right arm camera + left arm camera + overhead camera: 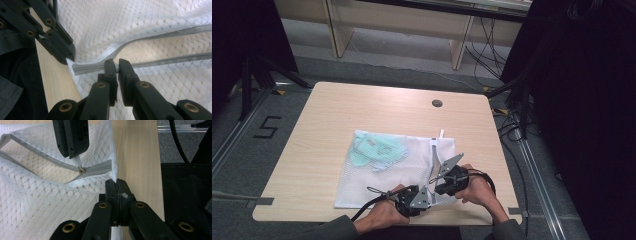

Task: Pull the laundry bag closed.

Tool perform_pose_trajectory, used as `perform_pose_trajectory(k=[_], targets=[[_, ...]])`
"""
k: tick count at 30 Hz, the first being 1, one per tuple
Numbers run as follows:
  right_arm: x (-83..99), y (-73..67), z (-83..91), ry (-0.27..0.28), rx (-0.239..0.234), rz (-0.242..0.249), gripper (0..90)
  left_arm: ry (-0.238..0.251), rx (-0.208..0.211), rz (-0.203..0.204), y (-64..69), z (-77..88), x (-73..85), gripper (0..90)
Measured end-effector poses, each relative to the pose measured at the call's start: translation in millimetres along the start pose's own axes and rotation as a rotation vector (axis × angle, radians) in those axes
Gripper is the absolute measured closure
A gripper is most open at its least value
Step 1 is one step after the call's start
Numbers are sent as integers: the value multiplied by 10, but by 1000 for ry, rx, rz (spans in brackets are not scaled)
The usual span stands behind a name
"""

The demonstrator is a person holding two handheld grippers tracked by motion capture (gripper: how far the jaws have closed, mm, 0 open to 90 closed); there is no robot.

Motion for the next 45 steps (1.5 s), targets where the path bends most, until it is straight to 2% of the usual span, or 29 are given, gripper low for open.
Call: perform_pose_trajectory(k=[1, 2, 5, 6, 9, 11, 12, 13, 15, 16, 17, 20, 26, 27, 28, 29, 30, 31, 32, 33, 35, 38, 41, 45], targets=[[-4, 1, 1, 2, 1, 2, 864, -7, 3, 2, -7, 6, 6, 891], [-7, 1, -2, 1, 4, 1, 864, 19, 1, 25, -1, -6, -3, 891], [-7, 3, -7, 6, 0, 1, 864, 18, 1, 18, -6, 6, -6, 891], [-10, 5, -7, 8, 0, -2, 864, 25, 7, 35, 3, 0, -5, 891], [-5, 5, -13, 7, 0, -1, 863, 25, 10, 37, 5, 4, -8, 891], [-12, 28, -16, 20, 3, 2, 861, -3, 16, 15, -12, 29, 1, 892], [-12, 28, -16, 20, 3, 2, 861, 34, 12, 46, -1, 12, -11, 892], [-10, 28, -17, 17, 7, -6, 861, 29, 4, 41, -16, 30, -13, 891], [-4, 40, -30, 14, 7, -13, 860, 31, 2, 58, -10, 23, -7, 892], [-1, 47, -32, 9, 5, -18, 860, 31, 13, 51, -9, 17, -8, 891], [-1, 59, -34, 11, 8, -21, 860, 36, 9, 72, -2, 16, -6, 892], [-5, 81, -42, 9, 17, -35, 860, 36, 24, 59, -18, 24, -10, 892], [-23, 125, -57, 13, 41, -26, 860, 46, 19, 64, -21, 31, -13, 892], [-23, 114, -52, 3, 23, -40, 860, 45, 22, 64, -21, 31, -11, 892], [-23, 121, -51, -2, 27, -45, 860, 45, 20, 65, -22, 34, -10, 891], [-31, 155, -66, 16, 43, -22, 860, 52, 22, 71, -19, 33, -15, 891], [-24, 140, -59, -7, 24, -44, 860, 39, 22, 58, -28, 46, -14, 892], [-30, 171, -62, 6, 52, -30, 860, 39, 22, 58, -28, 46, -14, 891], [-34, 176, -65, 6, 56, -30, 860, 16, 25, 39, -39, 63, -5, 892], [-34, 176, -65, 6, 56, -30, 860, 57, 25, 73, -21, 39, -20, 892], [-42, 201, -76, 13, 60, -21, 860, 49, 17, 64, -28, 45, -20, 892], [-70, 236, -88, 27, 64, 1, 860, 54, 26, 74, -28, 45, -17, 892], [-70, 241, -83, 15, 75, -12, 860, 57, 24, 75, -27, 48, -22, 891], [-80, 300, -119, 33, 75, 1, 860, 57, 24, 72, -26, 44, -21, 892]])
Point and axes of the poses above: each handheld gripper's, and its own axes: z roughly backward along the jaws, x roughly out of its underside, y roughly to its right, the point moved 5 cm from there along -z, roughly forward along the jaws, and after that the axes turned 13 degrees about x, right-handed, at the moved point
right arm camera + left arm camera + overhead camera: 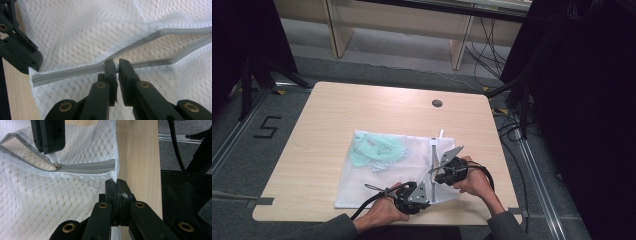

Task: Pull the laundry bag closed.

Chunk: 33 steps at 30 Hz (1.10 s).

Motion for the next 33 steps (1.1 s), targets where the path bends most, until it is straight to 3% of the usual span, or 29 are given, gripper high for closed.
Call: perform_pose_trajectory(k=[4, 16, 20, 24, 25, 27, 33], targets=[[3, 10, 1, -7, 2, -20, 860, -1, 2, -1, 3, -2, 1, 891], [-42, 112, -36, 3, 20, 4, 860, 11, -3, 5, -2, 8, -9, 891], [-32, 128, -28, -10, 26, -22, 859, 10, -4, 4, -2, 7, -9, 891], [-44, 154, -47, -2, 42, -8, 856, 5, 1, 2, 4, 7, -12, 892], [-38, 145, -43, -20, 34, -29, 856, 2, 2, -1, 6, 9, -10, 892], [-51, 185, -60, 0, 48, -9, 856, -2, 4, -7, 12, 13, -12, 892], [-54, 191, -68, -26, 36, -35, 856, 1, 6, -8, 10, 21, -18, 892]])
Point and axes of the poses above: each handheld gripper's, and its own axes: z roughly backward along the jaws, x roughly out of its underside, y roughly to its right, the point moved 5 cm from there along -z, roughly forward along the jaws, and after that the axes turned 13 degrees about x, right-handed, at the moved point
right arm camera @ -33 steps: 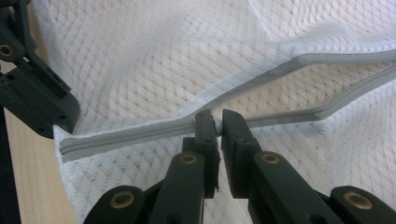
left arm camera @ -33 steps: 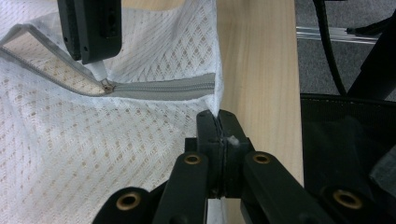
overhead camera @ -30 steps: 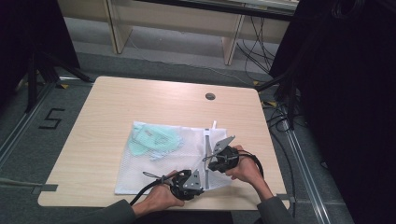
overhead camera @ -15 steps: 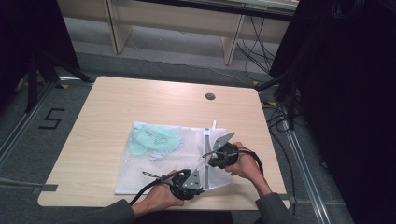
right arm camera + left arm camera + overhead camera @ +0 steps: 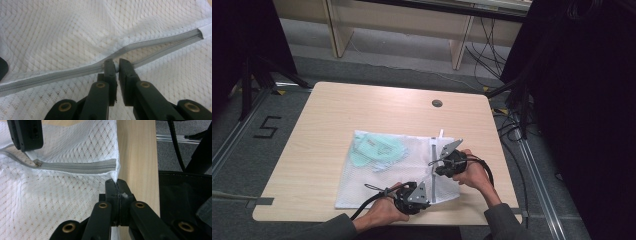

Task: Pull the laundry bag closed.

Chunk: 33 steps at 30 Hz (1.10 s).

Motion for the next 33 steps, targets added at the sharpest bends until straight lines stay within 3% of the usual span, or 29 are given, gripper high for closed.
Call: perform_pose_trajectory(k=[3, 5, 6, 8, 10, 12, 13, 14, 15, 16, 18, 19, 22, 27, 33], targets=[[-14, 37, -21, 13, 1, 26, 856, -11, -4, -8, -2, 3, 8, 892], [-21, 52, -20, 15, 15, 11, 854, -5, 1, -1, 12, 0, 7, 892], [-28, 73, -30, 20, 18, 32, 853, -2, 0, 0, 15, 0, 3, 892], [-39, 80, -18, 22, 32, 2, 853, -1, 3, 2, 12, 3, 4, 892], [-47, 108, -27, 33, 33, 19, 853, -7, 1, -9, 5, 11, 4, 892], [-46, 116, -31, 32, 41, 17, 867, 3, 19, 10, 24, 4, -4, 893], [-34, 103, -20, 7, 47, -7, 900, 23, 48, 36, 66, -20, -9, 893], [-25, 244, -25, 12, 121, 25, 900, 12, 58, 17, 121, -43, -9, 892], [-25, 244, -25, 12, 121, 25, 900, 2, 51, -4, 151, -63, -10, 892], [-28, 256, -3, 41, 84, -24, 900, -12, 50, -15, 161, -75, -7, 892], [-34, 246, 21, 67, 27, -56, 900, -16, 57, -7, 161, -107, -3, 891], [-32, 251, 35, 68, 38, -56, 900, -4, 58, 4, 155, -116, -9, 891], [-42, 236, 61, 69, 17, -50, 900, -10, 50, -1, 128, -92, -11, 891], [-82, 160, 50, 66, -19, 2, 900, 0, 45, 6, 133, -112, -10, 891], [-72, 98, 32, 35, -41, 28, 793, -4, 45, 4, 134, -110, -6, 890]])
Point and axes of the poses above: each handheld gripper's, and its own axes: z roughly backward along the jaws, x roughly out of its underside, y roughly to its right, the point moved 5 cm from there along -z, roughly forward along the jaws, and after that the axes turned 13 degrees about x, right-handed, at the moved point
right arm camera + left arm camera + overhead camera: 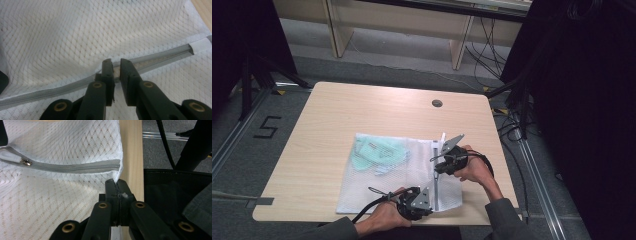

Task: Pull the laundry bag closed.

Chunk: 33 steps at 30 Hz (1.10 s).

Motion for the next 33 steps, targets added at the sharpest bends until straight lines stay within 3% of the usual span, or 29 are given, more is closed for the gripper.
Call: perform_pose_trajectory(k=[4, 5, 8, 9, 10, 11, 13, 20, 27, 33], targets=[[1, -46, -11, -20, -15, 4, 735, -11, 0, -6, -4, 4, 5, 891], [-7, -28, -36, -13, -11, 43, 731, -13, 0, -8, -6, 6, 4, 891], [4, -85, -59, -45, -19, 43, 692, -15, 3, -11, -5, 3, 6, 890], [-5, -78, -85, -38, -24, 78, 688, -16, 3, -12, -5, 3, 7, 891], [-5, -78, -85, -38, -24, 78, 688, -16, 2, -12, -5, 4, 6, 891], [6, -101, -77, -54, -28, 63, 694, -16, 1, -14, -6, 4, 4, 890], [10, -127, -80, -54, -49, 93, 702, -16, -1, -12, -9, 5, 6, 890], [28, -157, -81, -85, -53, 99, 782, -21, -6, -15, -15, 15, 8, 890], [67, -122, -76, -83, -48, 93, 860, -12, -3, -1, -17, 16, 1, 890], [34, -102, -55, -70, -26, 106, 866, -5, -5, -4, -31, 29, 2, 892]])
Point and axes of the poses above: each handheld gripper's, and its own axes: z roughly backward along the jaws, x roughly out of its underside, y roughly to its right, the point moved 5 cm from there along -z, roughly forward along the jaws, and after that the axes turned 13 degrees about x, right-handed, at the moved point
